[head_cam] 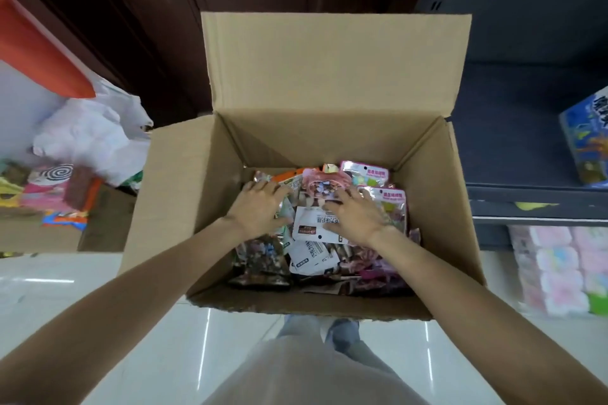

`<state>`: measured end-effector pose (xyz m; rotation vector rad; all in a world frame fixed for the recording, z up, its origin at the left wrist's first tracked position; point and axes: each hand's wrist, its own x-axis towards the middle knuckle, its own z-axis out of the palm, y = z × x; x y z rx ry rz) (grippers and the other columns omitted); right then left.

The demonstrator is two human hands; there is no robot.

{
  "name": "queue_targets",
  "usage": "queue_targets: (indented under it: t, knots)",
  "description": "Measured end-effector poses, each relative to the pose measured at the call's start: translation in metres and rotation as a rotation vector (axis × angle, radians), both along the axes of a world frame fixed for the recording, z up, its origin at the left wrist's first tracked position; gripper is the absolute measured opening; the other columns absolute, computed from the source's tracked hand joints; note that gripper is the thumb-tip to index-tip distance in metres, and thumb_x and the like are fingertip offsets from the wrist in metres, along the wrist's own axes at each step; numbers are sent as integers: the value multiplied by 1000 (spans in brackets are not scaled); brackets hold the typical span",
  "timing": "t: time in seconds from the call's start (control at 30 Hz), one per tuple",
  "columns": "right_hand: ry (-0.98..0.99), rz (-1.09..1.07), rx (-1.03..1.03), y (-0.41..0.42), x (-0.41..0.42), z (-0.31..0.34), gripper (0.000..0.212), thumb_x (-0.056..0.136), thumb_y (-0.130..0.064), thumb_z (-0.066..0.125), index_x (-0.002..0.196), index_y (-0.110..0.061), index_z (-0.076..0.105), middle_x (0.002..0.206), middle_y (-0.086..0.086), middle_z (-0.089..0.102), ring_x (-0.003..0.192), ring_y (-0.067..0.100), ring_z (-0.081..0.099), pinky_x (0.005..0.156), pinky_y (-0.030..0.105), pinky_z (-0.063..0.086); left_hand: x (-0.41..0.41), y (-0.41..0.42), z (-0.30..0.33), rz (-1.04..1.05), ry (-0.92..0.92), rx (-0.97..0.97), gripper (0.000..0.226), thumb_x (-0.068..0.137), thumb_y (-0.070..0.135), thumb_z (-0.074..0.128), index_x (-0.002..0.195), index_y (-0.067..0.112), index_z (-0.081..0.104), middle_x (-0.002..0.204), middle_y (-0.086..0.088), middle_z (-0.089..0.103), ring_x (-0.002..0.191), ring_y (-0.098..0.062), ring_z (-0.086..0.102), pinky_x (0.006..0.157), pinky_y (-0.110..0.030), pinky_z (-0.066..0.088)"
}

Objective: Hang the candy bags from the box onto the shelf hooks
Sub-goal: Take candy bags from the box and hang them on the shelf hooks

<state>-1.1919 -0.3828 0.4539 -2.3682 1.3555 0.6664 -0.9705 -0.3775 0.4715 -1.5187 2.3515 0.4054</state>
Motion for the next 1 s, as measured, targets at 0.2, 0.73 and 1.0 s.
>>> queue_targets:
  t: [0.2, 0.73, 1.0]
  knots:
    - [-46, 47, -105, -2, 13, -12, 58, 97, -50, 44, 143, -15, 38, 149, 15, 32, 140, 32, 24, 116, 46, 17, 0, -31, -35, -150, -283, 278, 112, 76, 52, 72, 153, 21, -4, 158, -16, 6, 146, -36, 5, 114, -59, 2]
    - [-605, -382, 163, -6, 4, 18, 58, 87, -51, 63, 138, -26, 46, 147, 3, 39, 140, 26, 28, 113, 42, 28, 2, -50, 38, -235, -43, 32, 38, 89, 43, 63, 121, 22, 60, 115, -5, 66, 108, -27, 60, 83, -37, 46]
    - [-1383, -909, 144, 7, -1, 119, 87, 65, -39, 79, 137, -44, 30, 133, -7, 48, 118, -4, 47, 102, 25, 43, -21, -19, 124, 557, 1205, 45, 23, 73, 37, 73, 88, 22, 67, 90, 6, 72, 83, 0, 63, 82, -25, 51]
